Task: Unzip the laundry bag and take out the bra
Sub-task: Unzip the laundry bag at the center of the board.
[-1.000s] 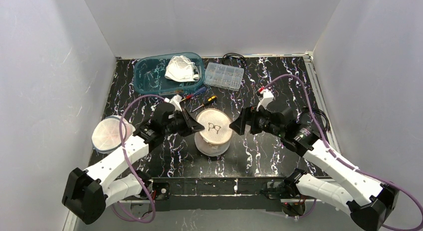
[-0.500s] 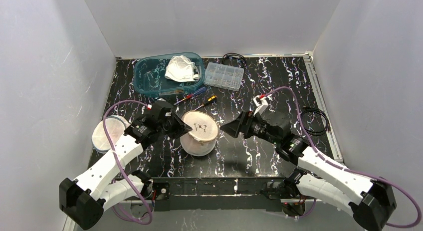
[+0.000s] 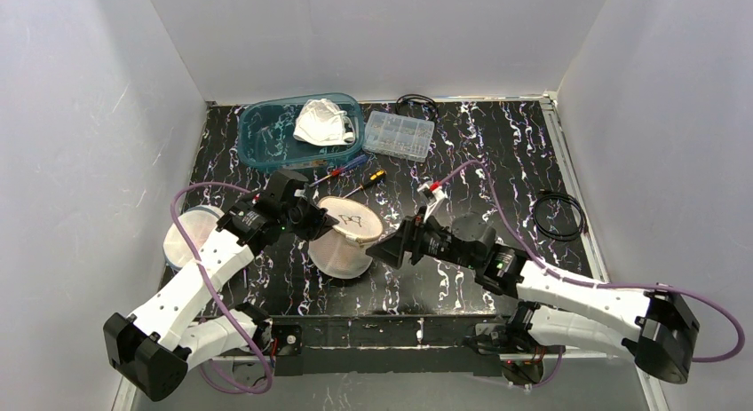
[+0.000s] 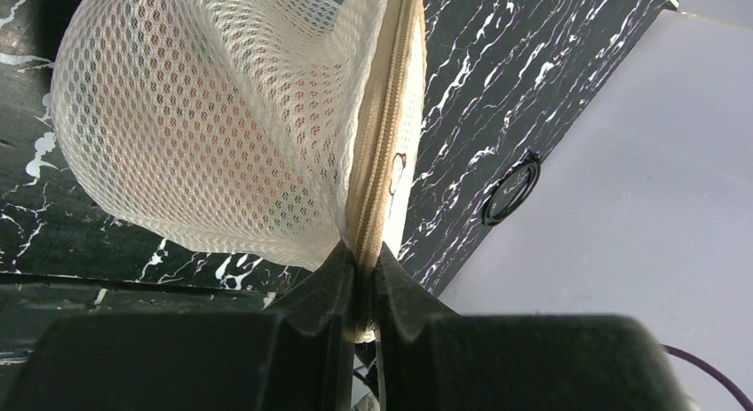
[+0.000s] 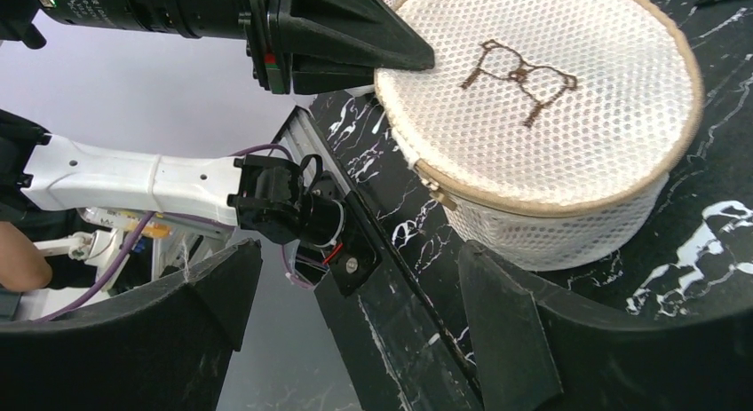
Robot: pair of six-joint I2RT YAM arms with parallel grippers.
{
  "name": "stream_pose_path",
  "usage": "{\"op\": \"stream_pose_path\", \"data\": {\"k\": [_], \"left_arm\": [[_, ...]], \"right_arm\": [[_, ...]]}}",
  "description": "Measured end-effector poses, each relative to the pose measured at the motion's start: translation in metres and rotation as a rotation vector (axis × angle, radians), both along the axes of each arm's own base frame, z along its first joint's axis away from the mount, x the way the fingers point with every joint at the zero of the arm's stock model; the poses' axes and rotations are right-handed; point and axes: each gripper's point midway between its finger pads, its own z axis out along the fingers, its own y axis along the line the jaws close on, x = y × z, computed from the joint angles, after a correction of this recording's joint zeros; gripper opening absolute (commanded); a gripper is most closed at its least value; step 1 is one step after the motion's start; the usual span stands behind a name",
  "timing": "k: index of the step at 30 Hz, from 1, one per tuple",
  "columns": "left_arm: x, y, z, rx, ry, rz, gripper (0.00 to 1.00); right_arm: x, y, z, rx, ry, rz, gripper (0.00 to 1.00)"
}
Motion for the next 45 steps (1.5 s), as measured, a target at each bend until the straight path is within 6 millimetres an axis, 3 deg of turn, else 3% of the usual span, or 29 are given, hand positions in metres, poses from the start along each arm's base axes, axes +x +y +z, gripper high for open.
{"op": "stream_pose_path", "data": {"k": [10,25,45], "left_arm": [[-0.001,0.002,0.007,-0.018,0.013,0.042,0.0],[-0.004,0.004,0.009,-0.034,0.023,0.064,0.0],[-0.003,0.004,0.027,-0.06,-0.011,0.073,0.0]], "right_arm": [[-0.001,0.023,-0.025,-0.04,0.017,-0.009,0.78],[0.016,0.034,-0.03,-0.019,0.02,-0.073,0.77],[0.012,0.042,-0.011,0.077,0.046,-0.049,0.75]]}}
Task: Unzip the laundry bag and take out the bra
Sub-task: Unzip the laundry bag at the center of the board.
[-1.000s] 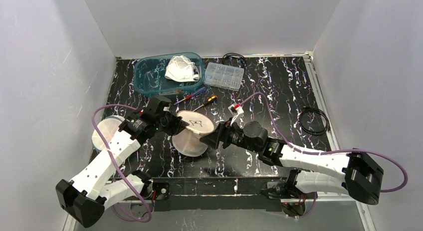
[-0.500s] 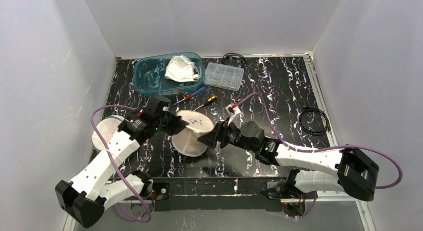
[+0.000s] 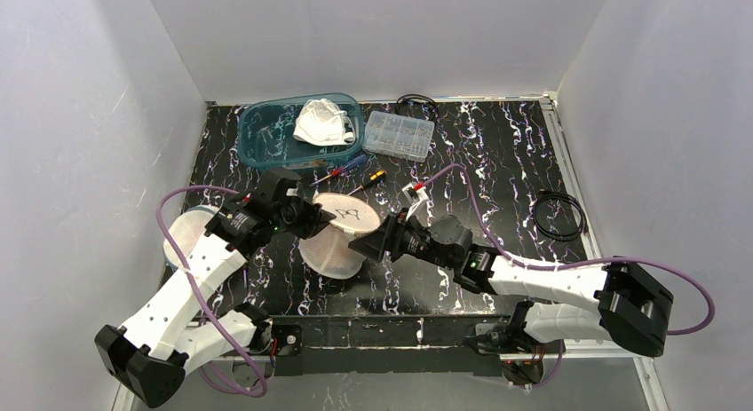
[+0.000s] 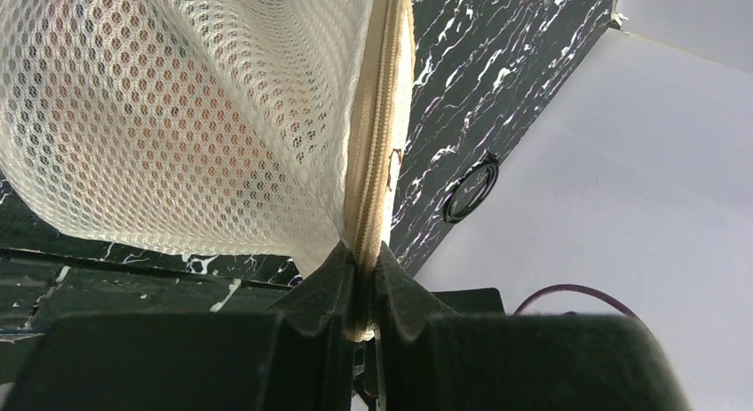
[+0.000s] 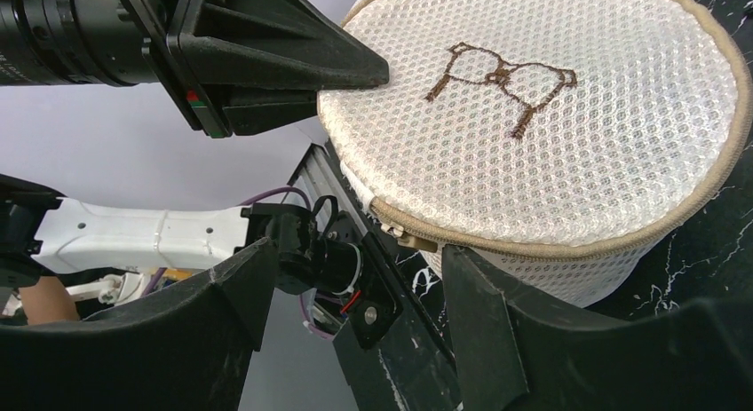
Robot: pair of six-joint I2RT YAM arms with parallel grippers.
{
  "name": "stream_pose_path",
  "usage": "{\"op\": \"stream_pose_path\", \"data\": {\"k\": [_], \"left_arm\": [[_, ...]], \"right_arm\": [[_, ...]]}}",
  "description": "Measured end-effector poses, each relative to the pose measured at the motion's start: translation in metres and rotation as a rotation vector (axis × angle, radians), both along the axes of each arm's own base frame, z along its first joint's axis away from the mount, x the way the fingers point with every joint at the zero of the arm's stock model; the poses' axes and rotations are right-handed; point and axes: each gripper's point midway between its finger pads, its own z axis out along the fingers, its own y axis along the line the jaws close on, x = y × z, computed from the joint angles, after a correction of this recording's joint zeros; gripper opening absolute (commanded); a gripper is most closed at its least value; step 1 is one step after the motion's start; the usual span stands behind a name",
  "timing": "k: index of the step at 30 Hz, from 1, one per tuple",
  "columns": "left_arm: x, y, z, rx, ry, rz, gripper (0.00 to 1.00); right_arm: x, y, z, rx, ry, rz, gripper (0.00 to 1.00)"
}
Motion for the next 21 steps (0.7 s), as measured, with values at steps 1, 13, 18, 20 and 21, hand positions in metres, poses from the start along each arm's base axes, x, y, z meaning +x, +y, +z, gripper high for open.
{"op": "stream_pose_path", "data": {"k": [1,13,18,20,21], "left_arm": [[0.0,0.0,0.001,-0.001,-0.002,0.0,0.0],[0.0,0.0,0.013,-0.021,-0.02,0.007,0.0],[-0.001,0.0,0.013,-0.026,-0.015,0.01,0.0],[-0.001,-0.001,0.013,-0.027,-0.014,0.01,0.0],[-0.001,-0.001,0.013,-0.027,-0.014,0.01,0.0]], "right_arm": [[0.0,0.001,0.0,0.004,0.004,0.0,0.75],[-0.001,0.001,-0.002,0.036,0.03,0.0,0.75],[-0.001,0.002,0.004,0.06,0.019,0.001,0.75],[-0.001,0.002,0.006,0.068,0.015,0.001,0.74],[-0.001,0.003,0.006,0.072,0.013,0.001,0.74]]}}
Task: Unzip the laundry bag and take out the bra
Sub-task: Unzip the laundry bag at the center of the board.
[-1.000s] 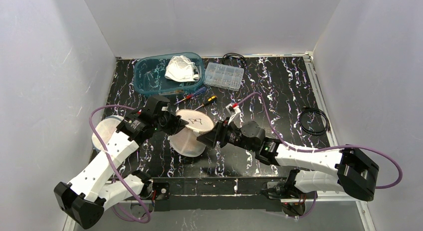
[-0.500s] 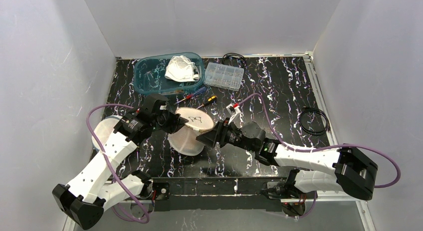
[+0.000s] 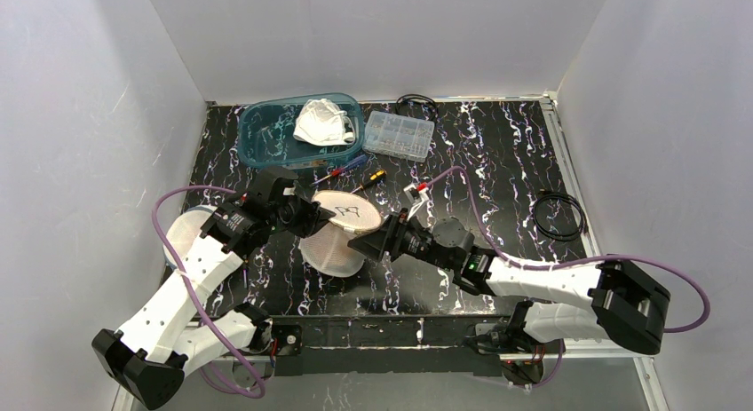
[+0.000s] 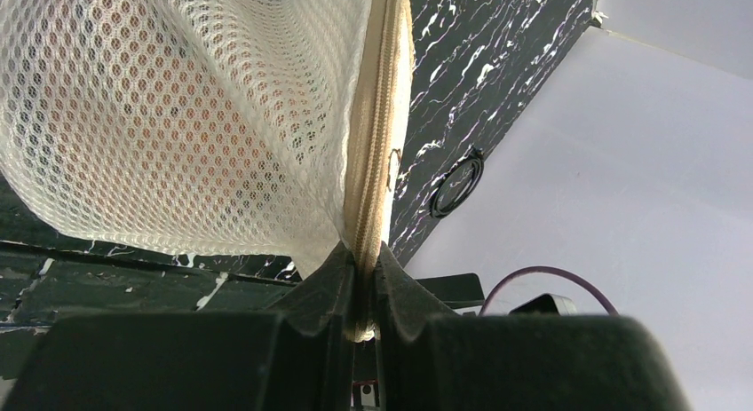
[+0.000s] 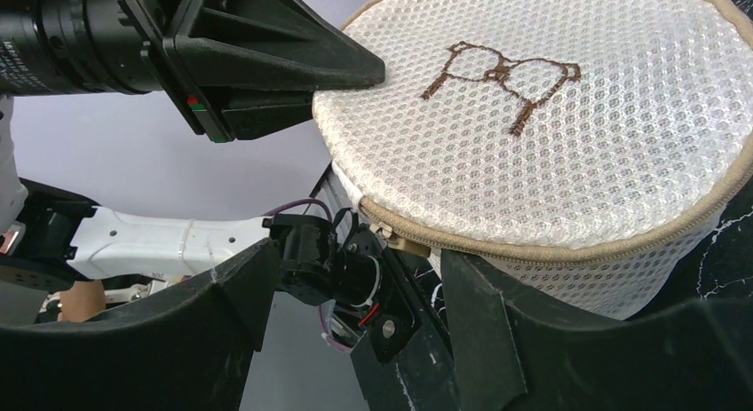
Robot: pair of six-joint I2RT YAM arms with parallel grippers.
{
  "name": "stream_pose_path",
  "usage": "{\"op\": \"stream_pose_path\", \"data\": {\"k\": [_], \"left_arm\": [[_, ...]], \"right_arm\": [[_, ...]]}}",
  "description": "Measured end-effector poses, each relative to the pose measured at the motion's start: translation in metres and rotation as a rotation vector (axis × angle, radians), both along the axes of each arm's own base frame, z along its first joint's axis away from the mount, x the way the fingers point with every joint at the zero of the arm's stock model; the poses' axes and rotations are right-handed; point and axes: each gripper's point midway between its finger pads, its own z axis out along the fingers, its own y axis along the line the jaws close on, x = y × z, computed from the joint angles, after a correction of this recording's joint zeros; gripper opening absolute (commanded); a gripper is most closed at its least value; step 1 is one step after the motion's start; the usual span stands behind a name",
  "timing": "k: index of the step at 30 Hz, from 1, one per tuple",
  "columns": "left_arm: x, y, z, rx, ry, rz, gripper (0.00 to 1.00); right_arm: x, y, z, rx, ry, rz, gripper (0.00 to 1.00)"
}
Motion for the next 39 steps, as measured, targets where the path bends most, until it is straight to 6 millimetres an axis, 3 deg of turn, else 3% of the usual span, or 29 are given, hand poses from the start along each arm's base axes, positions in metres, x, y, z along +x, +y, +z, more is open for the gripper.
{"op": "stream_pose_path", "data": {"k": [11,26,34,39], "left_arm": [[0.0,0.0,0.0,-0.003,0.002,0.003,0.0],[0.001,-0.002,0.01,-0.039,-0.004,0.018,0.0],[0.002,-0.007,0.034,-0.084,-0.038,0.013,0.0],[0.002,-0.011,0.053,-0.12,-0.066,0.002,0.0]], "right_arm": [[0.002,0.005,-0.007,-0.006,0.008,0.0,0.72],[0.001,0.007,0.015,0.077,-0.032,0.013,0.71],[0.0,0.005,0.017,0.097,-0.042,0.014,0.72],[-0.001,0.005,0.028,0.135,-0.063,0.014,0.72]]}}
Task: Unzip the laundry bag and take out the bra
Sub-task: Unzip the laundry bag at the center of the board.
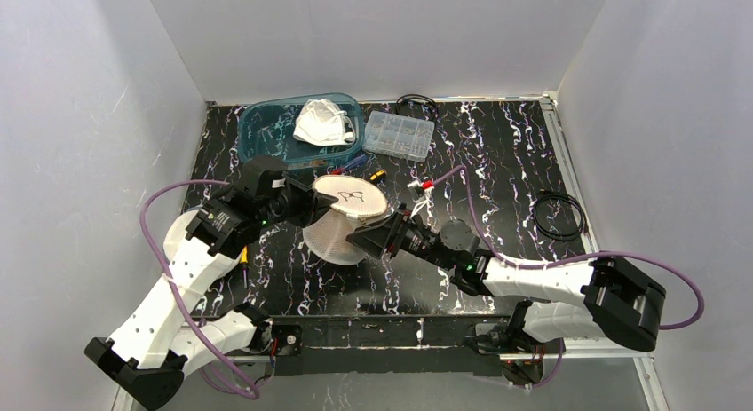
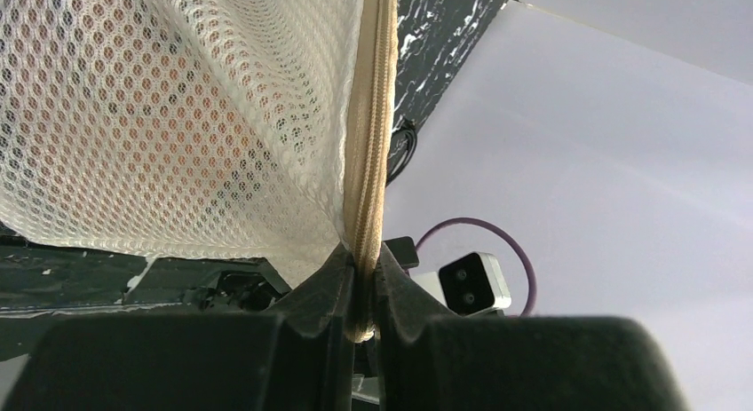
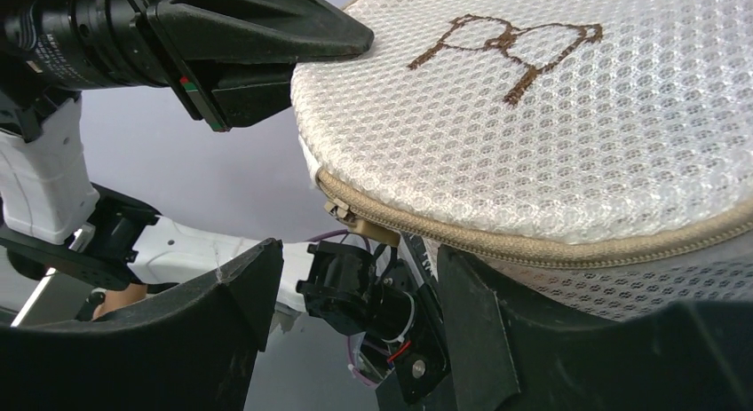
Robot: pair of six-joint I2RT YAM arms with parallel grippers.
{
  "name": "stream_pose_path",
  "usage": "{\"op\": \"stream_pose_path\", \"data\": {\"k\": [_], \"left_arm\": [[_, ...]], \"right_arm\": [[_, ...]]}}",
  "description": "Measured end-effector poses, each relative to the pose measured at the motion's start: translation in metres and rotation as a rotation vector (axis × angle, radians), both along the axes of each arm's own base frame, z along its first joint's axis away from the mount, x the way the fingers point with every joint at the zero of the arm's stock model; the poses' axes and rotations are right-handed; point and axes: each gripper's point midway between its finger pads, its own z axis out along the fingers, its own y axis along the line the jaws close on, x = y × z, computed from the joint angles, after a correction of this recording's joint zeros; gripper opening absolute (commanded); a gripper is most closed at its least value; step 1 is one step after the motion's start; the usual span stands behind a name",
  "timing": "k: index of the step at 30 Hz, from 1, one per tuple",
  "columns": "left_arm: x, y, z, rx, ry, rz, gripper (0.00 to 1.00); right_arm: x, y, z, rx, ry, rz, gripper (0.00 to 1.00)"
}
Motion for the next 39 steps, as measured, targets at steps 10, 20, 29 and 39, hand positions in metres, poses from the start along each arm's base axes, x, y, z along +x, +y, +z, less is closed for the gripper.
{"op": "stream_pose_path", "data": {"k": [10,20,29,39], "left_arm": [[-0.001,-0.002,0.01,-0.02,-0.014,-0.006,0.0],[-0.002,-0.001,0.014,-0.033,-0.018,0.002,0.0],[-0.006,0.002,0.024,-0.049,-0.039,0.004,0.0],[-0.01,0.005,0.04,-0.067,-0.072,0.007,0.0]], "right_arm": [[-0.003,-0.006,0.027,0.072,-0.049,-0.002,0.72],[-0.003,-0.007,0.042,0.093,-0.078,-0.006,0.71],[0.0,-0.008,0.046,0.108,-0.078,-0.021,0.7],[-0.001,-0.009,0.058,0.146,-0.1,-0.02,0.64]]}}
